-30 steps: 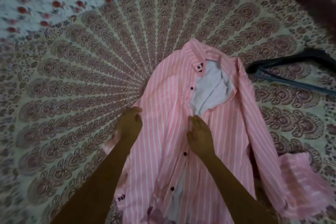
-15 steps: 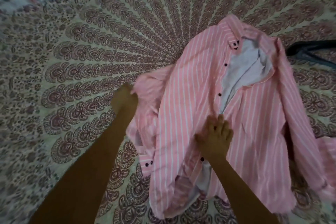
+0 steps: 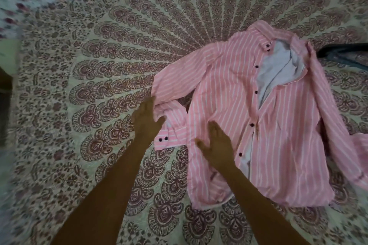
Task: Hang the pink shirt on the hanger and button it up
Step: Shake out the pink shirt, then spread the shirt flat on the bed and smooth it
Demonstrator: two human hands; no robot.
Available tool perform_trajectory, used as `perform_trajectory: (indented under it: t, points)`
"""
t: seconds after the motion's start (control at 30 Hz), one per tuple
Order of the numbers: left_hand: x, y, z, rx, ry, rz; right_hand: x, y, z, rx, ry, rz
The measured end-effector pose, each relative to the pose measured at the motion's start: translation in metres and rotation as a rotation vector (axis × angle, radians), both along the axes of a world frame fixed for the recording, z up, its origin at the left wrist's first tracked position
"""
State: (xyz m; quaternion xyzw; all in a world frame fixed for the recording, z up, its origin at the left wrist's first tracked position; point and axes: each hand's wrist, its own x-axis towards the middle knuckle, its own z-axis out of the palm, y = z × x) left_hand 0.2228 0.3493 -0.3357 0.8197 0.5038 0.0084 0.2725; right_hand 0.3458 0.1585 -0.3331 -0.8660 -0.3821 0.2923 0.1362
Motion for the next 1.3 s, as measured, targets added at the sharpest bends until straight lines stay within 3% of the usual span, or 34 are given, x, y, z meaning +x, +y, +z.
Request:
perform_trajectory:
  t: [0.07,0.13,0.37,0.47,0.53,0.63,0.77,0.9,1.03,1.1,1.23,1.3]
  points:
    - [-0.001,-0.012,0.000,-0.045,-0.040,0.336,-0.006,-0.002,-0.001,-0.068,0.062,0.004]
    - [0.003,-0.023,0.002,-0.209,-0.044,0.523,-0.009,-0.006,-0.004,-0.116,0.099,-0.015]
    - [0.022,-0.039,-0.009,-0.317,0.014,0.539,0.004,-0.022,-0.013,-0.051,0.139,-0.021]
    - [0.017,-0.037,0.009,-0.066,0.211,0.395,0.008,-0.024,-0.008,-0.105,0.125,-0.019]
    - [0.003,-0.028,0.021,0.179,0.370,0.239,0.007,-0.020,-0.005,-0.109,-0.003,-0.052]
    - [-0.035,-0.008,0.030,0.462,0.441,-0.065,0.003,-0.005,-0.005,0.077,-0.124,-0.073]
    - [-0.095,0.017,0.033,0.698,0.444,-0.453,-0.016,0.036,-0.004,0.285,0.144,-0.082]
    - [-0.143,0.028,0.025,0.753,0.477,-0.647,-0.038,0.078,-0.005,0.324,0.707,-0.459]
    - [-0.175,0.034,0.028,0.859,0.381,-0.712,-0.053,0.113,-0.001,0.313,0.919,-0.606]
    - [-0.187,0.032,0.022,0.801,0.310,-0.776,-0.060,0.125,0.004,0.310,1.061,-0.706]
    - [-0.208,0.011,-0.003,0.461,0.219,-0.902,-0.077,0.136,-0.004,0.224,1.022,-0.837]
    - [-0.210,0.004,-0.006,0.291,0.159,-0.785,-0.081,0.135,-0.021,0.209,0.983,-0.902]
